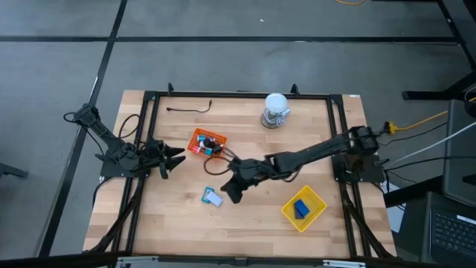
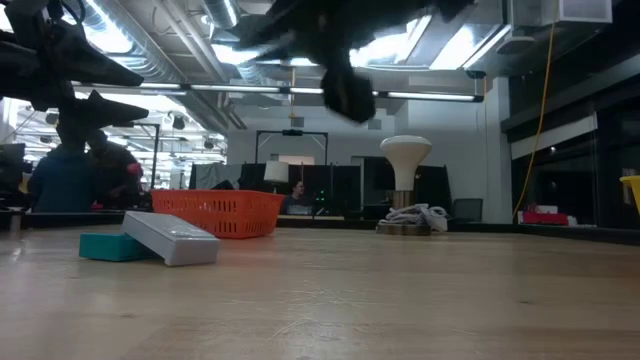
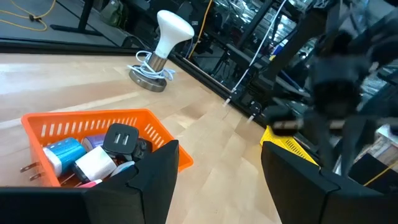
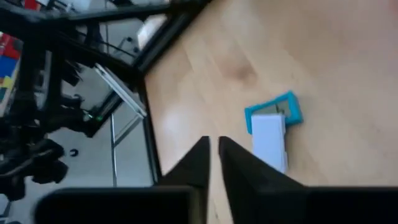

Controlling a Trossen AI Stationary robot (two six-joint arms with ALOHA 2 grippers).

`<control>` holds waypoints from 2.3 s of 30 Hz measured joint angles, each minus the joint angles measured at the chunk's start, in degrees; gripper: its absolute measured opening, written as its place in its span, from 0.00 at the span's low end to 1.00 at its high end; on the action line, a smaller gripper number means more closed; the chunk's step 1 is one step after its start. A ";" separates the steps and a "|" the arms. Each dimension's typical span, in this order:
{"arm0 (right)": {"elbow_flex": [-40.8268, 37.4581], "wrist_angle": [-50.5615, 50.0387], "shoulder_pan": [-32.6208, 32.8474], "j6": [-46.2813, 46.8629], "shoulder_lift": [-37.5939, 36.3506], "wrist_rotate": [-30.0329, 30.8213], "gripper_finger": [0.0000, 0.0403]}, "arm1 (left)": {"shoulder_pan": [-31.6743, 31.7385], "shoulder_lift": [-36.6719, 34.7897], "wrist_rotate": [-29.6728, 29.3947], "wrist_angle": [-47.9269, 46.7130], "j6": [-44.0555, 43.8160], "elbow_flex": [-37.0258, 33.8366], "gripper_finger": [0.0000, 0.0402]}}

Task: Pick & Place Office items
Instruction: Put the white digital clock into the yellow basket

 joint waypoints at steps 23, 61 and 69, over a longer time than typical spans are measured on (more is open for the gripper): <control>37.35 -32.65 2.36 -15.39 25.26 5.78 0.55 | -0.02 14.57 19.58 1.43 -9.50 0.02 0.56; 34.14 -35.62 1.44 -4.91 30.69 3.87 0.40 | -0.02 18.12 20.41 1.46 -13.55 0.02 0.56; 33.51 -39.18 -0.33 -7.87 25.68 1.01 0.40 | -0.02 18.12 19.05 1.51 -13.23 0.02 0.56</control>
